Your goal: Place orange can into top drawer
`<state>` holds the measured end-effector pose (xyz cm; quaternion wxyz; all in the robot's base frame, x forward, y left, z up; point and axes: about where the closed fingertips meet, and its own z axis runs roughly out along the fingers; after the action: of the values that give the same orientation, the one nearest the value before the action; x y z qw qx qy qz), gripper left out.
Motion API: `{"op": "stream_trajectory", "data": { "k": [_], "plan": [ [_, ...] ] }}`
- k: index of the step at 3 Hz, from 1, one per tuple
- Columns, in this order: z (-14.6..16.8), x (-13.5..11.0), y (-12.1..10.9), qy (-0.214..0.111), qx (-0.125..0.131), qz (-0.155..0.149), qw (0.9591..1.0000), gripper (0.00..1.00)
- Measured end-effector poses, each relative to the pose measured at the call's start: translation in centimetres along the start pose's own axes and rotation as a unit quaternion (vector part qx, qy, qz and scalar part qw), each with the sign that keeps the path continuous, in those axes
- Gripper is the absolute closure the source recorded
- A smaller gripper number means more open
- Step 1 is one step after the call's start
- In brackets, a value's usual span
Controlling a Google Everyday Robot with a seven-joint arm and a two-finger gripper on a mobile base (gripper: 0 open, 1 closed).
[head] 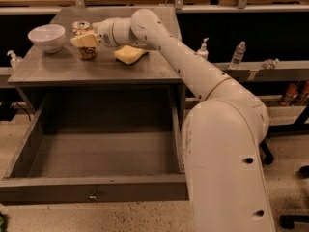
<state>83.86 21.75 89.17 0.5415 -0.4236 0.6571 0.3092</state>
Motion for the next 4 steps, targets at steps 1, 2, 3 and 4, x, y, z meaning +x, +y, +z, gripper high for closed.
{"op": "stream_trajectory", "data": {
  "k": [1, 2, 3, 4],
  "plan": [
    [0.7, -0.4, 0.2, -0.034, -0.006, 0.025, 0.9991, 0.56],
    [2.2, -2.0, 1.2, -0.089, -0.040, 0.028, 0.9948, 0.87],
    [-0.6, -5.6, 1.1, -0.114, -0.059, -0.027, 0.9914, 1.00],
    [-6.3, -7.7, 2.2, -0.079, -0.088, -0.084, 0.9894, 1.00]
  ]
}}
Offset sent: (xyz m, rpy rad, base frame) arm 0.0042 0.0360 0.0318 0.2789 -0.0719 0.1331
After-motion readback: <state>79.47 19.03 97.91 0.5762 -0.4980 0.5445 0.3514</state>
